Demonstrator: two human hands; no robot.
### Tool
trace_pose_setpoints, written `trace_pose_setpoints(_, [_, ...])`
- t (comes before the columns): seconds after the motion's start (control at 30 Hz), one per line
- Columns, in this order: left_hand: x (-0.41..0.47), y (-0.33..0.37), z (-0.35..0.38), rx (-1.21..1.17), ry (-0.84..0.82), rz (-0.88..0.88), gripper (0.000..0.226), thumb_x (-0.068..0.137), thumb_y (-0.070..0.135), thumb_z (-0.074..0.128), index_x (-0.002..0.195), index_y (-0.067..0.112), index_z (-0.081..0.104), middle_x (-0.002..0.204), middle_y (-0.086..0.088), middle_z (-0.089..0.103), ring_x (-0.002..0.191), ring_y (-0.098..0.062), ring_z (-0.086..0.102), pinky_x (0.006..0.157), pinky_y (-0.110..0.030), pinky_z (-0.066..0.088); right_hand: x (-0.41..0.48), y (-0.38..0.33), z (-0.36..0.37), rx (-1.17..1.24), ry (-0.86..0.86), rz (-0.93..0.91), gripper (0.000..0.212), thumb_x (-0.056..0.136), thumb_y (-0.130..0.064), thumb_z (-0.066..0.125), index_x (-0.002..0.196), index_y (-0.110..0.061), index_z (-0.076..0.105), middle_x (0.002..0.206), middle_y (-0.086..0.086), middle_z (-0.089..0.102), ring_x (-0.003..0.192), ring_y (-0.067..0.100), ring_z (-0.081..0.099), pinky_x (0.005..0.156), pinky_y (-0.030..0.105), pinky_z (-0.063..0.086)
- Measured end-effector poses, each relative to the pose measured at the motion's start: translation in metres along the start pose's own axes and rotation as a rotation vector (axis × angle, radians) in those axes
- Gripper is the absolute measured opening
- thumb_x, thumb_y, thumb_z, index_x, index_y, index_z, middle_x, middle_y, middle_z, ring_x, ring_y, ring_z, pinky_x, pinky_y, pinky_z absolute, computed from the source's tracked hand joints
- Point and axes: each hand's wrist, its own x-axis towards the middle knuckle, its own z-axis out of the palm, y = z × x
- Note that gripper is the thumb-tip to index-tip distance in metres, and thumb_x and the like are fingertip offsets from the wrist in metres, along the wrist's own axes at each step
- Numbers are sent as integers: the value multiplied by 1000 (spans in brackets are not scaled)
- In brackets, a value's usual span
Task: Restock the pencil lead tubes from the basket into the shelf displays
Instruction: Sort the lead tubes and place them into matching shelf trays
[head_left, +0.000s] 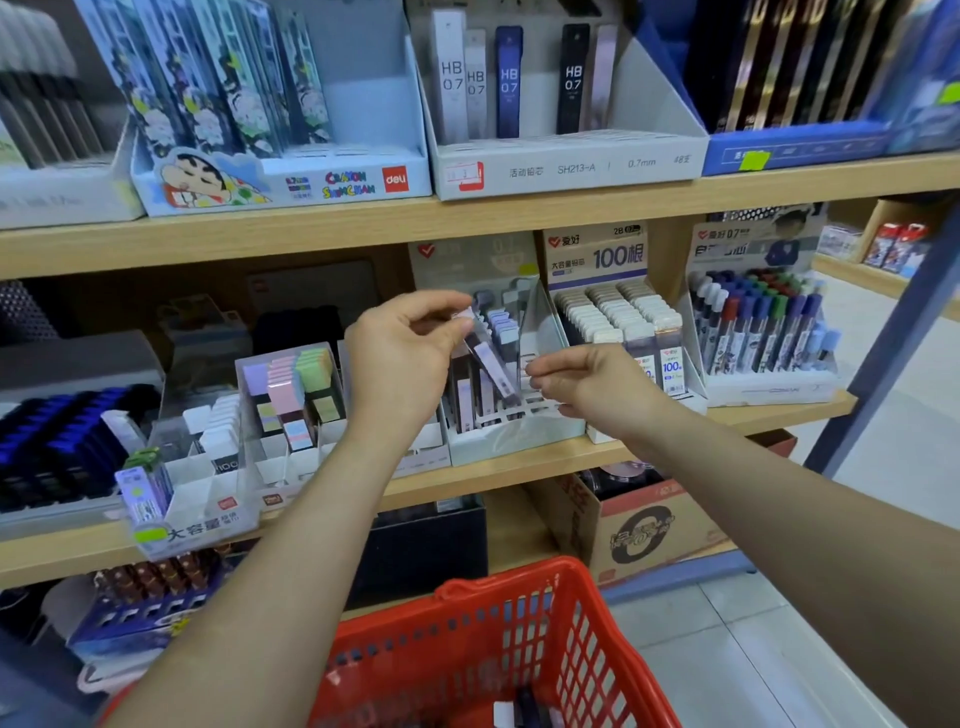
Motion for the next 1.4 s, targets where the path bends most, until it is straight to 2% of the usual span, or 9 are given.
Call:
trace_pose_setpoints(0.13, [-5,-5,6,88,-22,32,17,83,13,74,97,21,76,86,18,69,82,5,64,74,-6,48,1,4,3,-127,-27,-25,18,95,-4,59,99,-15,73,115,4,68,104,13,63,78,12,46])
trace_pose_setpoints(0.27, [-3,-8,1,168,-48,103,18,84,12,72,100,19,76,88,21,65,84,12,60,76,-1,44,0,6,5,-174,-74,-30,22,96,-1,56,107,-10,72,118,8,68,114,16,61,94,18,45])
trace_pose_setpoints(0.33, [-4,-12,1,198,-86,132,17,84,10,72,99,17,76,90,17,65,84,17,58,77,1,41,0,8,6,-187,-96,-28,23,97,-1,55,109,-9,72,120,8,68,114,15,61,91,14,44])
trace_pose_setpoints(0.4, [-9,-16,4,209,-132,115,17,83,12,73,99,18,77,91,14,68,85,11,60,79,-2,43,0,9,8,-215,-128,-25,25,97,-1,53,114,-10,70,121,8,68,113,13,61,89,13,44])
trace_pose_setpoints(0.53, [-11,-29,11,384,-111,267,19,80,16,76,99,17,77,91,6,73,93,-9,56,83,-21,44,2,10,10,-302,-199,-33,31,98,-3,50,124,-13,64,125,7,65,120,15,58,106,29,43])
trace_pose_setpoints(0.63, [-9,-36,14,457,-84,343,21,78,13,77,99,13,76,91,0,73,95,-22,56,82,-17,35,2,9,13,-371,-246,-52,35,98,-3,50,130,-14,60,128,5,62,122,14,56,106,27,41])
trace_pose_setpoints(0.93, [-3,-42,16,519,-123,321,31,83,10,72,112,19,72,107,-1,67,103,-25,48,85,-24,31,1,8,17,-456,-273,-108,48,98,-13,54,143,-23,43,132,2,57,116,19,58,98,31,46])
trace_pose_setpoints(1.13, [-6,-45,16,446,-120,302,35,77,3,76,110,15,72,108,-2,67,97,-21,56,82,-28,46,11,15,31,-298,-34,-112,19,94,-28,64,108,-17,70,102,2,72,100,17,66,94,36,51])
trace_pose_setpoints(1.4, [-4,-44,5,435,-122,260,31,83,10,73,114,15,71,111,-3,64,105,-20,56,90,-36,50,25,23,47,-416,89,-209,24,93,-39,63,85,-19,74,79,-3,72,77,14,66,77,34,54])
